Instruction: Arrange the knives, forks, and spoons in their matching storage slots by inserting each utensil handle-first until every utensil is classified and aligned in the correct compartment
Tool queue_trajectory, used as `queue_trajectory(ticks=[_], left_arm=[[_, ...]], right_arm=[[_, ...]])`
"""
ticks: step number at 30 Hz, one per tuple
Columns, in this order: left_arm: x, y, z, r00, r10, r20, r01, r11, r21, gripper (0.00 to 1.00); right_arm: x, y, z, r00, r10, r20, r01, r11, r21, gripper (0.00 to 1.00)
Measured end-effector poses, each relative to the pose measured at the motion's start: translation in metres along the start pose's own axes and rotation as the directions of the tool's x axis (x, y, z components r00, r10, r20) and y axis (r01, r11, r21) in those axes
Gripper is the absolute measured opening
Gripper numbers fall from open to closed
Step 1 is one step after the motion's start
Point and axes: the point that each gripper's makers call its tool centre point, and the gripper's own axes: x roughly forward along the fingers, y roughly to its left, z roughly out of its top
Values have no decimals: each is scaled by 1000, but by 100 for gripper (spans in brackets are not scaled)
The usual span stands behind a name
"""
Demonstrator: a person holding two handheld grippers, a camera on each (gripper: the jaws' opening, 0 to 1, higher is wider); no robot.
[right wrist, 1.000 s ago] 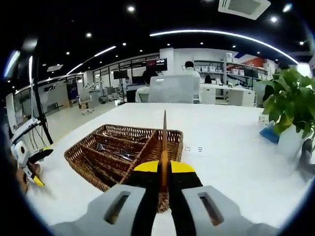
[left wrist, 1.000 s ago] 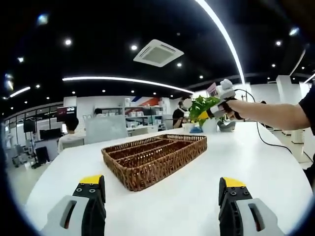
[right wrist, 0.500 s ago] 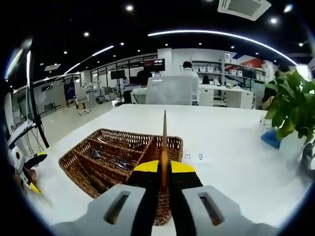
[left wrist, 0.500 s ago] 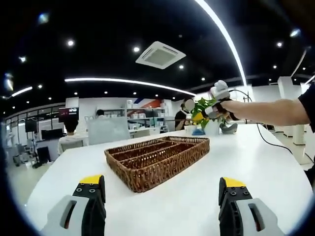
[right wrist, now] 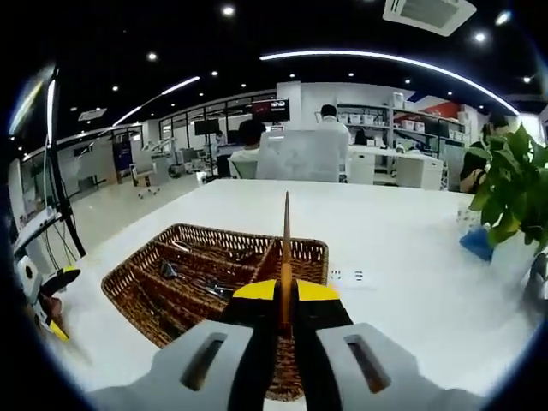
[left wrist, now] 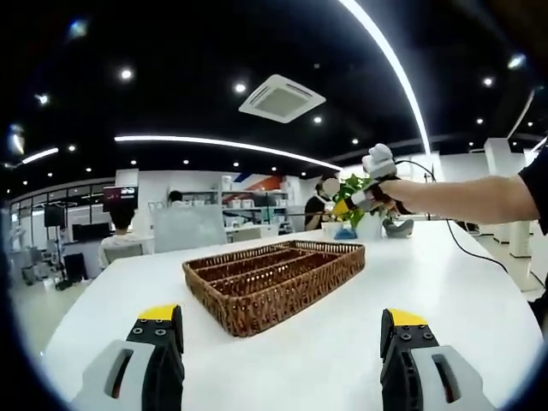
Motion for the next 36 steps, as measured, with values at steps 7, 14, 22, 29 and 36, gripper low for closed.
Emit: queue_trajectory(ticks=[7,14,22,29,36], left_arm=[[0,0,2,1000,-3,5,3,1000,-3,100],[0,0,1,1000,-4,4,4,1000,-6,100],[1,-1,1,1000,-10,4,10,1000,-10,100],[1,0,1,1000,-6,3,6,1000,-8,100],[2,-1,1,1000,-9,4,9,1000,-8,100]], right_arm=[[4,-2,-13,999,-22,-30,21,999,-42,4],[9,-5,-29,997,-29,-66,25,998,-52,3],[11,-2,-43,995,-25,-96,19,998,-60,3],[12,-4,-53,991,-36,-131,24,996,-88,3],[9,-4,-60,989,-31,-146,19,996,-83,3]])
